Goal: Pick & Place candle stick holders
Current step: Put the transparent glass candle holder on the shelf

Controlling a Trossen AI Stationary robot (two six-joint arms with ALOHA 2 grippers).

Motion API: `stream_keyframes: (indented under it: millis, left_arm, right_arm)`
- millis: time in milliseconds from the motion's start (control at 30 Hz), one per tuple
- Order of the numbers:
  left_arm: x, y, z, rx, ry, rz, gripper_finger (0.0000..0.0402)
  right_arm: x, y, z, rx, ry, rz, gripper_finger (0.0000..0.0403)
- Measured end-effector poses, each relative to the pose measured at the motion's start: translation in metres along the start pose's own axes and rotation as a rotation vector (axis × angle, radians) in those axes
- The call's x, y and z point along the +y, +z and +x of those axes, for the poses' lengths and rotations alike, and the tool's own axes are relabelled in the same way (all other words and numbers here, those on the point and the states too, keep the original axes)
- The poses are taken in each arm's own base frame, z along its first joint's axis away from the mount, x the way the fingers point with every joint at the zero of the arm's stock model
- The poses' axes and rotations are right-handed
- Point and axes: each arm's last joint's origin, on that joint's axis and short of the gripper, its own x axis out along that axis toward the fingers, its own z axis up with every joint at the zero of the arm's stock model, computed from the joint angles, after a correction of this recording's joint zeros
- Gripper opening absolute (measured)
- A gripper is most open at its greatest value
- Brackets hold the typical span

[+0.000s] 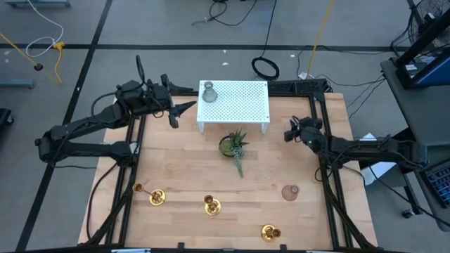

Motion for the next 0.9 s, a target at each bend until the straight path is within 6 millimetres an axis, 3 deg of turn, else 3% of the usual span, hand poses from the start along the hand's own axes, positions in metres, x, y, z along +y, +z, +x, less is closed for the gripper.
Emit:
stream_keyframes:
  millis: [200,633,900]
  left_arm:
    - [0.000,0.000,0.000,0.000,0.000,-0.004,0.0220]
    - [0.000,0.000,0.000,0.000,0.000,-0.010,0.0220]
    - [0.000,0.000,0.000,-0.001,0.001,0.002,0.0220]
  right_arm:
    - [0.007,0.025,-0.003,-0.072,0.022,-0.046,0.0128]
    - [0.020,0.101,-0.019,-0.284,0.035,-0.046,0.0126]
    - [0.038,0.143,-0.023,-0.395,0.251,-0.002,0.0126]
